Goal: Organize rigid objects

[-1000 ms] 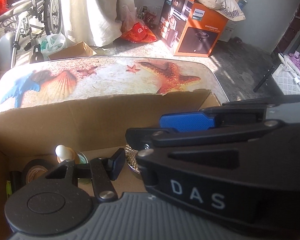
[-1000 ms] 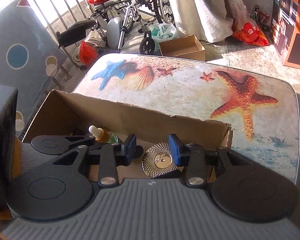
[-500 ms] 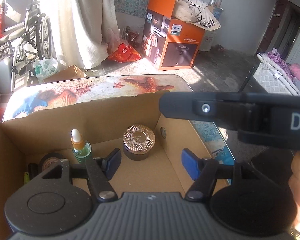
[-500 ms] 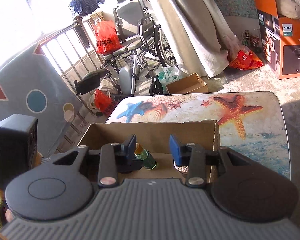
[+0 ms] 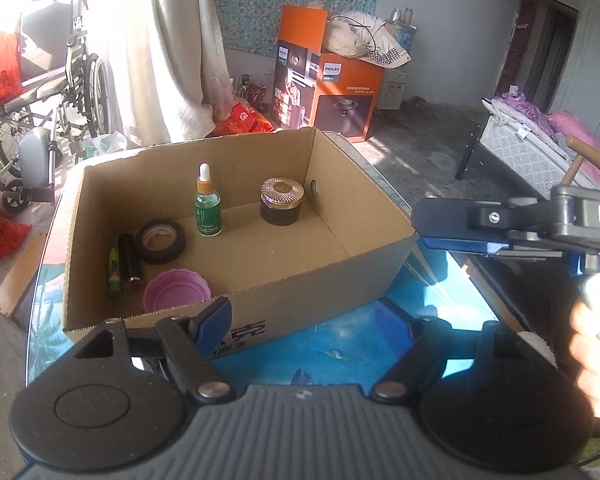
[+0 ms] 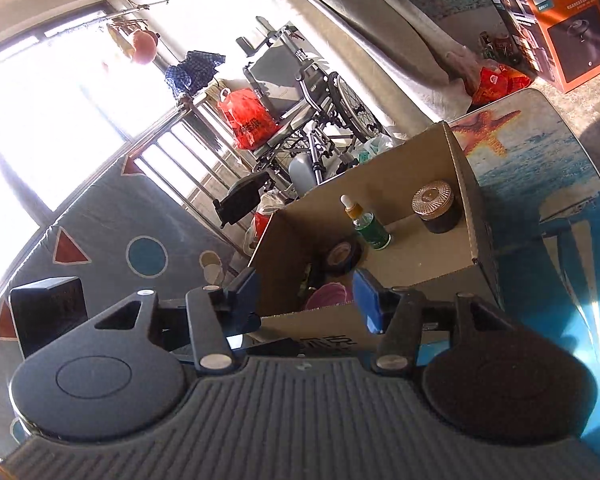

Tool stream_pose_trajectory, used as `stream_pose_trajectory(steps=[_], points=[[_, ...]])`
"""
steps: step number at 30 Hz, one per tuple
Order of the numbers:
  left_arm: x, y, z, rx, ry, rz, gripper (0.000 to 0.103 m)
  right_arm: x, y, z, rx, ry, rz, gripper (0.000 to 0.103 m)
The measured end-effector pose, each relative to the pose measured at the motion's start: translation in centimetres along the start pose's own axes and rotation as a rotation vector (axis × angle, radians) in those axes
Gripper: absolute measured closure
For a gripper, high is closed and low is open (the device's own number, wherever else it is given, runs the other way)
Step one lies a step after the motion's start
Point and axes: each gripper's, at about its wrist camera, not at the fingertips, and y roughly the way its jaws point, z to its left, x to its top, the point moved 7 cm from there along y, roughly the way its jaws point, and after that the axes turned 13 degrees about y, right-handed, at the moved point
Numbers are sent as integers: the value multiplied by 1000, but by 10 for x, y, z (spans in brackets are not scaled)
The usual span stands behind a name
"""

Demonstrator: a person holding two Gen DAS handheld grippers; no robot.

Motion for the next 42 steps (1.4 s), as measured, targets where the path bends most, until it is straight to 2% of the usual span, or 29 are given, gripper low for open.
stream_pose_trajectory(steps=[4,6,10,11,17,21,23,25,27,29,33,37,42], points=[[-33,1,-2,49,-2,31,20,-36,21,-6,-52,3,73,43],[-48,4,-2,64,-10,55,20,-52,33,-7,-72,2,104,35],[-72,12,-4,105,0,80,18,-75,51,-6,-106,-9,144,28],[-76,15,-6,118,14,82,17,-78,56,-7,-116,-9,154,25],[-90,33,-7,205,95,69,12,-88,89,-4,-144,-3,207,22],[-100,47,-1,212,86,81,12,-84,115,-2,-140,-30,241,22],[-104,52,4,204,68,78,12,-85,128,-2,-140,-43,262,25],[-105,55,7,205,59,70,13,-87,139,0,-137,-52,284,33],[-106,58,10,210,60,61,15,-88,151,0,-131,-55,318,46],[-108,61,14,211,56,65,19,-90,162,-2,-124,-52,348,53],[-111,66,20,190,25,69,35,-93,179,-5,-111,-51,390,66],[-111,66,20,188,32,66,38,-97,183,-7,-95,-40,419,70],[-106,66,6,147,75,54,41,-97,173,-14,-114,-30,416,71]])
